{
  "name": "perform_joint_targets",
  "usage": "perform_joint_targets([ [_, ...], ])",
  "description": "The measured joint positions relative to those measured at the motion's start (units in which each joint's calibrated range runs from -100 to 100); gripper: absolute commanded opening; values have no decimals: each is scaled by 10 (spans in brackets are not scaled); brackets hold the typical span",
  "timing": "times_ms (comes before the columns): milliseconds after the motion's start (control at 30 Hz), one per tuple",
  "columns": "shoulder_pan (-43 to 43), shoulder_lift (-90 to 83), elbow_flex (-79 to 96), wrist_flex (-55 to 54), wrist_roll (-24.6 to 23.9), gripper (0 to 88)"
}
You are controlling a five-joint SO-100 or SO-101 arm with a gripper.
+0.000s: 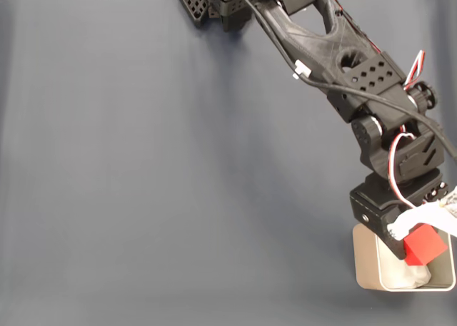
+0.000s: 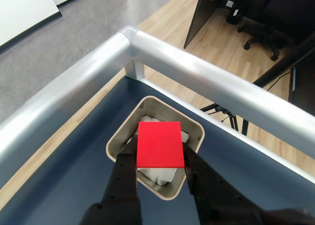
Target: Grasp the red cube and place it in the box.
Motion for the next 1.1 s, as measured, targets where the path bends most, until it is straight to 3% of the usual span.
perform_joint_targets([
  [1100, 4, 24, -32, -5, -1, 9],
])
